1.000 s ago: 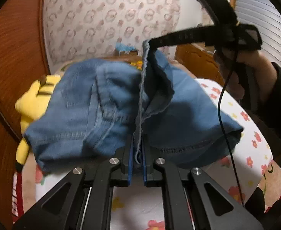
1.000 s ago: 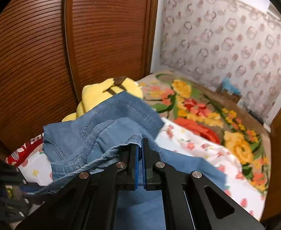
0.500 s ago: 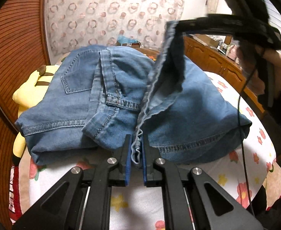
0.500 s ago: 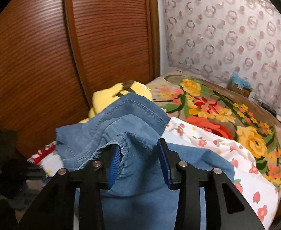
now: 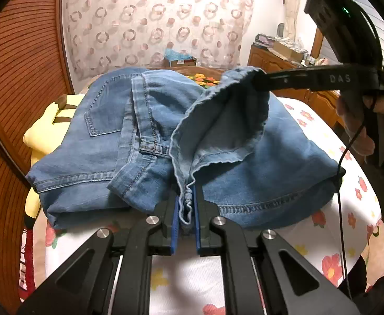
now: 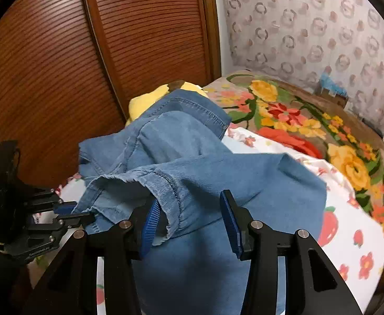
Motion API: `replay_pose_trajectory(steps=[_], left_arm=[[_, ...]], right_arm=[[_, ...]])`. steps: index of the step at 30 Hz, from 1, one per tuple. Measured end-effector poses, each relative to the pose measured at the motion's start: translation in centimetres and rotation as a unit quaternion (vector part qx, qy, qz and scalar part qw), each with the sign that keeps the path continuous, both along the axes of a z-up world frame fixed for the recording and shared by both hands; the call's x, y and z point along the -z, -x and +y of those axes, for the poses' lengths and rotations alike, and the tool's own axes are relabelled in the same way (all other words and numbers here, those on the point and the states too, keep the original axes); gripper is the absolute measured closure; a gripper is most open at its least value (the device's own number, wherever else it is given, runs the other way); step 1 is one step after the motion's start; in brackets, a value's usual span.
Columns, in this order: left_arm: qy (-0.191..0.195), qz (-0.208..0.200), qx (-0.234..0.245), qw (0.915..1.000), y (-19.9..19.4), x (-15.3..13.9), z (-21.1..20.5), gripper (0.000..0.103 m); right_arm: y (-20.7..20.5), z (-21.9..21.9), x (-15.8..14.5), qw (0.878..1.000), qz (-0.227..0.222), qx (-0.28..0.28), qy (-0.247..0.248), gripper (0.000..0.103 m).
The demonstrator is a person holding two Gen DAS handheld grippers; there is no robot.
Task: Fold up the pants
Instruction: 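Lay the folded leg down and open both tools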
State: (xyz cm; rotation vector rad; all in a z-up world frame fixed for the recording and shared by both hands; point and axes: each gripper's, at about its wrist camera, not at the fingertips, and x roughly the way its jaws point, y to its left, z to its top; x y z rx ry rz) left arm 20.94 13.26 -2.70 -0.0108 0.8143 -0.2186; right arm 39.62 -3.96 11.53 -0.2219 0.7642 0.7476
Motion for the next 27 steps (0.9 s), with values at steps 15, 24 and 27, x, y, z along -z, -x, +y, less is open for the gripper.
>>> replay_pose_trajectory(steps=[15,24,27], left_arm=[[0.007,-0.042,0.015,0.999,-0.3,-3.0,-1.8,0.056],[-0.004,-0.019,0.088,0.9959,-3.9,-1.3,-8.8,0.056],[-0.016,-0.007,0.104,0.9944,-5.1,-0.7,-10.9,0.056]], right_arm=[[3.7,-4.4,0.0,0.999,-0.019,0.021,-0.022,0.048],[5.2,-9.3,1.3,0.993,-0.041,0.112,-0.011,0.048],[5.8,-10.3,2.2,0.991,-0.037,0.125,-0.011,0.048]])
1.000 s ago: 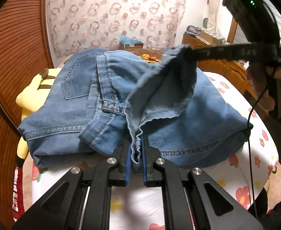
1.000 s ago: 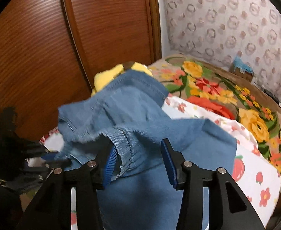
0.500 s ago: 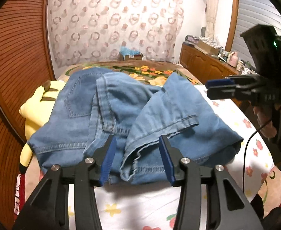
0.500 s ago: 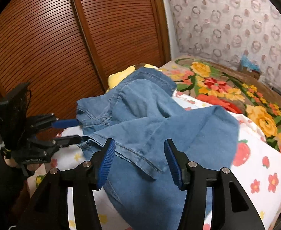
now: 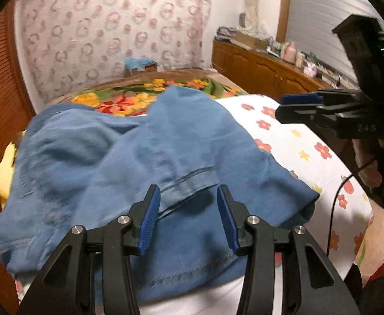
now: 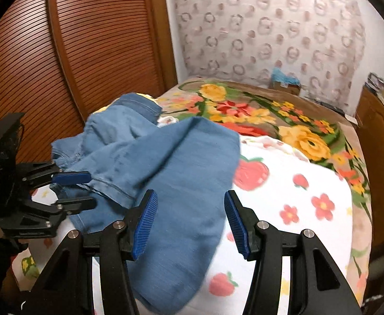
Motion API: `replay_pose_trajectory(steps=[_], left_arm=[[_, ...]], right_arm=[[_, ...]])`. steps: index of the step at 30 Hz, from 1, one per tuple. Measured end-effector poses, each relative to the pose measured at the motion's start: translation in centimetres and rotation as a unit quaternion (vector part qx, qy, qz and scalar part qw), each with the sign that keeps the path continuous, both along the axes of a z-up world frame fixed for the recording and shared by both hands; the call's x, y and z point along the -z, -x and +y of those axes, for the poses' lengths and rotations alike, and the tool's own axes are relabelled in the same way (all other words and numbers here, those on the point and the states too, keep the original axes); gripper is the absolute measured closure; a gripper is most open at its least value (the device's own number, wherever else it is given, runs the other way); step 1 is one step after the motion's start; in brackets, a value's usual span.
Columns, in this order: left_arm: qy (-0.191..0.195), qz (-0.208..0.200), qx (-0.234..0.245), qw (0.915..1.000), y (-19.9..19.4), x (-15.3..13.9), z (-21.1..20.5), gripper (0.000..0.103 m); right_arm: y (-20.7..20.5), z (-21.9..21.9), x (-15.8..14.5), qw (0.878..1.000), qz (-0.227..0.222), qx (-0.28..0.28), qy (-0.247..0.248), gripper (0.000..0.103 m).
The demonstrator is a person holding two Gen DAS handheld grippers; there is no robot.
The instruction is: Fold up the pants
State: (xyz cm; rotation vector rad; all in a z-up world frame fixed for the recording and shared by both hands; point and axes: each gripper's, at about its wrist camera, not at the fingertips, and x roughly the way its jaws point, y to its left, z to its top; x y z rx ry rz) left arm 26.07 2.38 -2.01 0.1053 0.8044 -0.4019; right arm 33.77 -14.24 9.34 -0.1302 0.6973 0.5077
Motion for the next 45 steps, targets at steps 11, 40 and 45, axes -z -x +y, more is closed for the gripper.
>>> replay_pose_trajectory(steps=[11,40,45], left_arm=[[-0.11,-0.025,0.01,0.9936,-3.2,0.0,-2.1,0.097],[-0.058,-0.061,-0.088,0.9925,-1.7,-5.3,9.4,0.033],[-0.047,-0.055,-0.069,0.995,1.4,-4.0,7.9,0.032]], right_arm=[[1.3,-1.9,1.7,1.0,0.011,0.019,0.005,0.048],[5.9,-3.1,1.9,1.0,0.0,0.024,-0.012,0.048],[8.2,-3.3,2.6,1.0,0.005,0.029,-0.008,0.048]])
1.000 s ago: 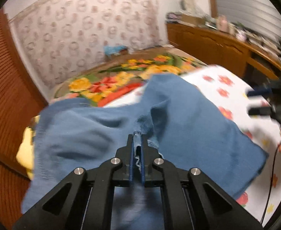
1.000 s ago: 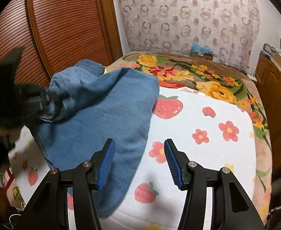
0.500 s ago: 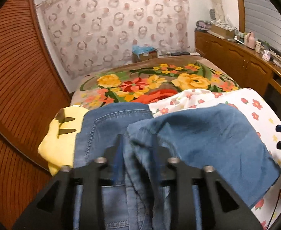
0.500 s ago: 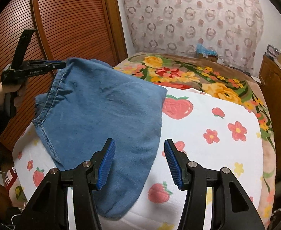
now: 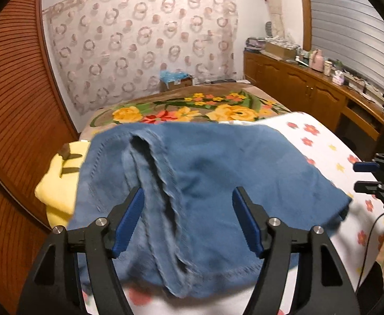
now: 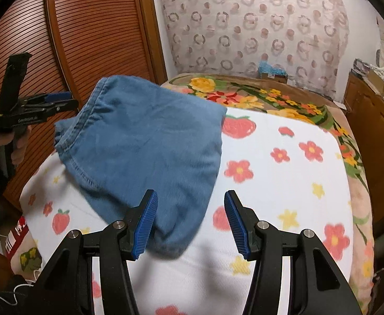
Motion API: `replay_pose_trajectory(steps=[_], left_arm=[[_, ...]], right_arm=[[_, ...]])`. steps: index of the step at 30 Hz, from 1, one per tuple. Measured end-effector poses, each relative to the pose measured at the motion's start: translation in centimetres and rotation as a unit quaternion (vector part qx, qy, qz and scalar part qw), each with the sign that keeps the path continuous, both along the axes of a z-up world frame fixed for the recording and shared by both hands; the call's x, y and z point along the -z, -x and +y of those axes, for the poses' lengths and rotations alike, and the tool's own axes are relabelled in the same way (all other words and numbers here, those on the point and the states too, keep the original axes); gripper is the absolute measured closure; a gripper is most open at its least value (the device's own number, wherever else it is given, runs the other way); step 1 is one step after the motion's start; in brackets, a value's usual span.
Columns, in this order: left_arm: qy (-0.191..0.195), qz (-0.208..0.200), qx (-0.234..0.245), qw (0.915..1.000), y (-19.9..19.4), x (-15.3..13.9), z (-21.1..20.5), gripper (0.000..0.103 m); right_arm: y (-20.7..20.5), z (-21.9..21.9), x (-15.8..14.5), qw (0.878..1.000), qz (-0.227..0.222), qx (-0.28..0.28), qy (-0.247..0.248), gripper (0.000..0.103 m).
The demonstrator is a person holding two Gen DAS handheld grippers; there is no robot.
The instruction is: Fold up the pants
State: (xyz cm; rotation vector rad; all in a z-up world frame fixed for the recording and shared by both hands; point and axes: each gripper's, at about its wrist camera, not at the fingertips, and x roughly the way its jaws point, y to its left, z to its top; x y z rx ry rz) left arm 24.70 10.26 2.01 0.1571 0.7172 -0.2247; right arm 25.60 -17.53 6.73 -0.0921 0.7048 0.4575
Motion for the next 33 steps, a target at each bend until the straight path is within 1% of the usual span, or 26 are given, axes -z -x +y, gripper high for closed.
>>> replay_pose_trajectory(steps=[7,13,17,22,24,28,33], left_arm=[[0.013,0.003,0.019,0.9997,3.3,1.2,-2.4,0.032],[0.02,0.0,0.027,0.9994,5.4,1.2,-3.7,0.032],[0.024,-0.006,0.026,0.9993,6.7,0.6,-3.9,0.032],[0.03,-0.018,0.029,0.999,8.2,-0.4,-3.9,0.032],[0.032,-0.021,0.031,0.9988,8.8,-0.7,-4.0,0.032],[0.032,-0.022,0.031,0.9988,9.1,-0.6,-4.2,0.031],[0.034,-0.009,0.023,0.9991,9.1,0.6,-4.1,0.031]], right_arm=[[1.8,0.6,0.9,1.0,0.008,-0.003,0.001,0.048],[1.8,0.7,1.0,1.0,0.013,0.007,-0.001,0.048],[3.1,0.6,-0.8,1.0,-0.004,0.004,0.0,0.048],[6.4,0.0,-3.3,0.999,-0.038,0.01,0.013,0.048],[7.5,-0.5,-3.8,0.999,-0.047,0.012,0.017,0.048],[8.0,-1.0,-3.0,0.999,-0.044,0.017,0.02,0.048],[5.0,-0.4,-0.3,1.0,-0.015,0.022,0.015,0.048]])
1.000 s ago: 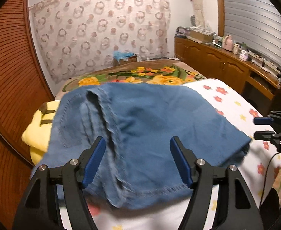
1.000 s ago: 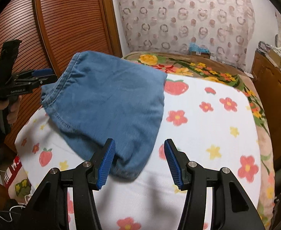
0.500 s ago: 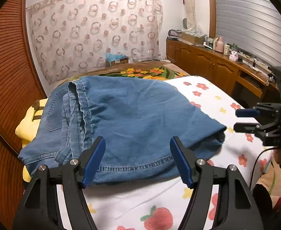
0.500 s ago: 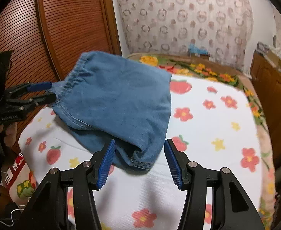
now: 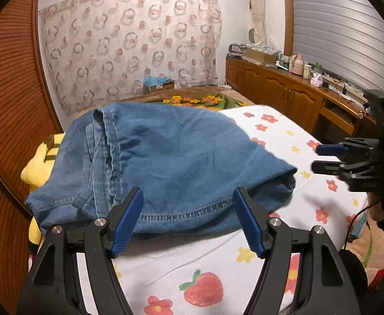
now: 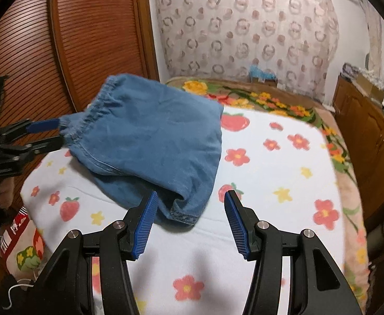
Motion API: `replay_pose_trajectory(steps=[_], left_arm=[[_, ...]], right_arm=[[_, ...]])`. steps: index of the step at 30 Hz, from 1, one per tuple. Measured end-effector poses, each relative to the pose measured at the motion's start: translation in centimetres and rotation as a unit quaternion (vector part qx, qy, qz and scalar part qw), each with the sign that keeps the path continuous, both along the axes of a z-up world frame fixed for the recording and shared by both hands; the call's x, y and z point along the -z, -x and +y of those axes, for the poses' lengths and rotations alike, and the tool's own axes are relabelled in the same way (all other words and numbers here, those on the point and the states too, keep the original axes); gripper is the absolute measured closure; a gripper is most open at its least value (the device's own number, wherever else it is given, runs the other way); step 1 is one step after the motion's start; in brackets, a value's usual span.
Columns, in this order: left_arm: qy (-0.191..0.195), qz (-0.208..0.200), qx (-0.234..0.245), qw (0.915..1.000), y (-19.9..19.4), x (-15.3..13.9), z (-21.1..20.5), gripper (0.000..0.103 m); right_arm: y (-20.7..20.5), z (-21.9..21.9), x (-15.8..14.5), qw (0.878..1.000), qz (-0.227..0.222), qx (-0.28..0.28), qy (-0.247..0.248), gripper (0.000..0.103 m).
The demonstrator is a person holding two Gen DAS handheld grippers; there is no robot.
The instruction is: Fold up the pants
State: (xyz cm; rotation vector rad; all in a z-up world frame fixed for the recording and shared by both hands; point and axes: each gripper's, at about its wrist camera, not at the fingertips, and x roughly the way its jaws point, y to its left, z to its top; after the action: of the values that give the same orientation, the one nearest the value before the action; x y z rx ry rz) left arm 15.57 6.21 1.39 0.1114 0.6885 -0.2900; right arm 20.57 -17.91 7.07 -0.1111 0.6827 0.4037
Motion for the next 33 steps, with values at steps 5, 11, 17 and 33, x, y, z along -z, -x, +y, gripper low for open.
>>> replay_pose_trajectory(steps=[5,11,17,33], left_arm=[[-0.001,0.018,-0.014,0.9997,-0.4,1.6,0.8,0.031],[0.001,0.029,-0.022,0.9993,-0.6,2.6,1.6,0.031],[0.003,0.034,-0.031,0.999,-1.0,3.3,2.5,0.031],[0.016,0.009,-0.064,0.9978,-0.4,1.1,5.9,0.031]], right_arm=[[-3.2,1.5,2.1,0.999,0.032,-0.012,0.002,0.048],[-5.6,2.9,3.7,0.998,0.048,-0.008,0.026,0.048],[-7.1,3.3,5.0,0.998,0.061,-0.008,0.028,0.056],[-2.5,0.8,-2.2,0.999,-0.037,-0.027,0.021,0.095]])
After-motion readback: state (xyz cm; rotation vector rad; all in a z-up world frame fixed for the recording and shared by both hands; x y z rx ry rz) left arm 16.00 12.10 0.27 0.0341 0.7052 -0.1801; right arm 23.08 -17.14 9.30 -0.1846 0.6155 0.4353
